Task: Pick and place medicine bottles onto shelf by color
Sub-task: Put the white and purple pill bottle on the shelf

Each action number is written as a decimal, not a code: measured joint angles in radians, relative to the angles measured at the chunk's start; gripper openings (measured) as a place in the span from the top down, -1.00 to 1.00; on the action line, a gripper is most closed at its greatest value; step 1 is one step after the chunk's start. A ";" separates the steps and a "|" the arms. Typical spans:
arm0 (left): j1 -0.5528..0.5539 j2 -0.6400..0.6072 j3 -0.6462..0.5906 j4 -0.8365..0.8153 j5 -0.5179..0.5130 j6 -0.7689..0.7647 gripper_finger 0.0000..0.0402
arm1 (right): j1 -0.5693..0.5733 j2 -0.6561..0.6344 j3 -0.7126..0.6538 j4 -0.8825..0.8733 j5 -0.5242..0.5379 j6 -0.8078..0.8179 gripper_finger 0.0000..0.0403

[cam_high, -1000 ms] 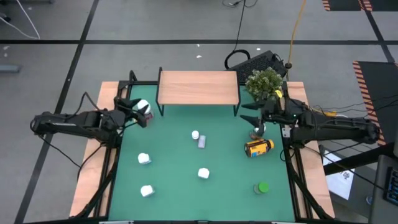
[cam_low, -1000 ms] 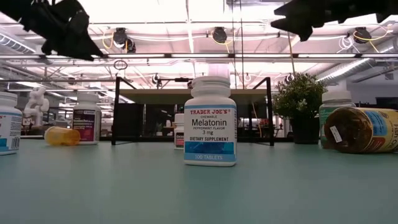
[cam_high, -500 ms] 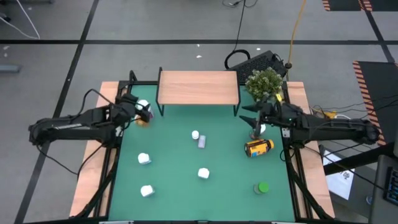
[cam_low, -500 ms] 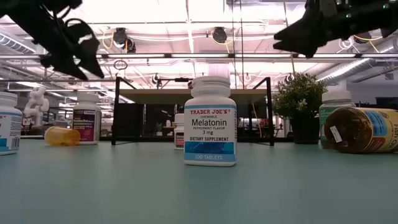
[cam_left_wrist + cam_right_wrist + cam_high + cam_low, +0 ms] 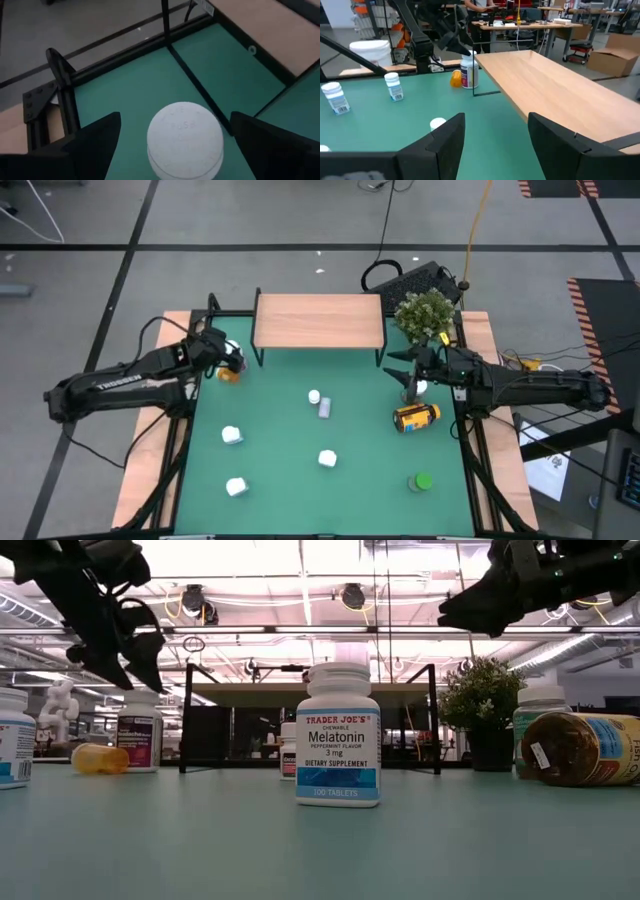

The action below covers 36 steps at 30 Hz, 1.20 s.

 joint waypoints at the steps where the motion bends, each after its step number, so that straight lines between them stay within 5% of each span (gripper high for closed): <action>1: 0.003 0.006 0.000 -0.001 0.000 0.000 -0.89 | 0.000 0.000 0.000 0.003 0.000 -0.010 -0.05; 15: 0.081 0.081 -0.048 0.035 0.043 -0.012 -0.87 | -0.002 0.000 0.000 0.115 0.002 -0.145 -0.05; 26: 0.078 0.074 -0.051 0.028 0.093 -0.055 -0.23 | -0.002 0.000 0.000 0.119 0.003 -0.176 -0.05; 36: 0.079 0.075 0.144 -0.095 0.060 -0.038 -0.19 | -0.002 0.000 0.000 0.116 0.003 -0.133 -0.05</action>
